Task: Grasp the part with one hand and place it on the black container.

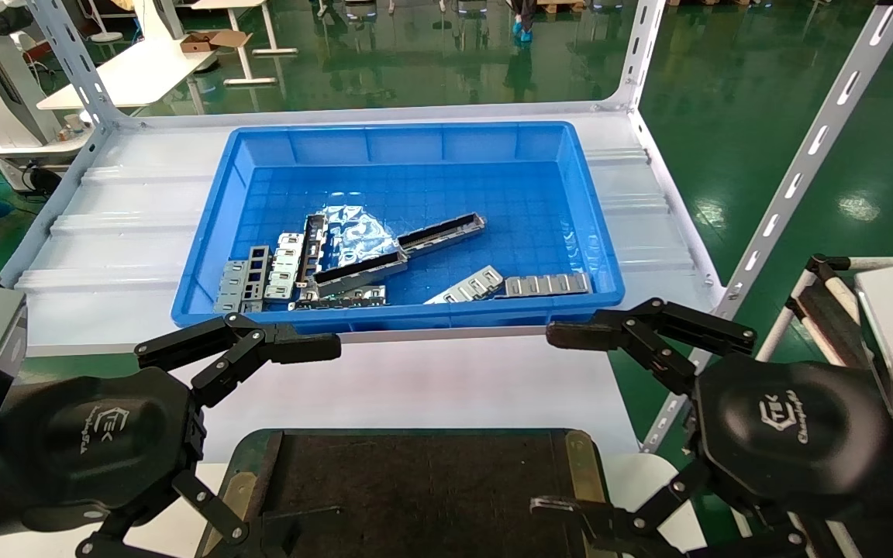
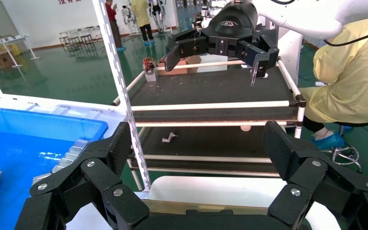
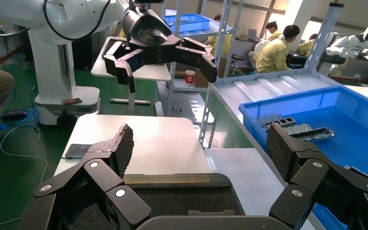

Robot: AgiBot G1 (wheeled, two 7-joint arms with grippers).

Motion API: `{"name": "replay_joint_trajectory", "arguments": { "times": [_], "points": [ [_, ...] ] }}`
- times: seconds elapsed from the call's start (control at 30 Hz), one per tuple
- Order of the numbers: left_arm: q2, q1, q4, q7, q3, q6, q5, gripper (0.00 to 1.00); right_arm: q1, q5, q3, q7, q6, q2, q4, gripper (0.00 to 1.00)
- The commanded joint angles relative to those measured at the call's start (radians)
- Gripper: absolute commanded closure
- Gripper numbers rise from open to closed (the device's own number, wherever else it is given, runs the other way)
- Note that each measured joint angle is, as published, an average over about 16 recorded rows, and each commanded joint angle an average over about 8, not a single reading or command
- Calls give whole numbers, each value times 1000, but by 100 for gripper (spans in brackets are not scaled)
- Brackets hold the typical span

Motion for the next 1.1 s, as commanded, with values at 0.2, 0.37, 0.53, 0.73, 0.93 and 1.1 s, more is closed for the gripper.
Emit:
{"name": "replay_joint_trajectory", "arguments": {
  "times": [0.2,0.37,0.53,0.73,0.93,1.1],
  "points": [
    [0,0,0,0,0,0,0,0,0,0,0,0,0,0,0,0],
    [0,0,0,0,0,0,0,0,0,0,0,0,0,0,0,0],
    [0,0,0,0,0,0,0,0,0,0,0,0,0,0,0,0],
    [0,0,0,0,0,0,0,0,0,0,0,0,0,0,0,0],
    [0,0,0,0,0,0,0,0,0,0,0,0,0,0,0,0],
    [0,0,0,0,0,0,0,0,0,0,0,0,0,0,0,0]
  ]
}}
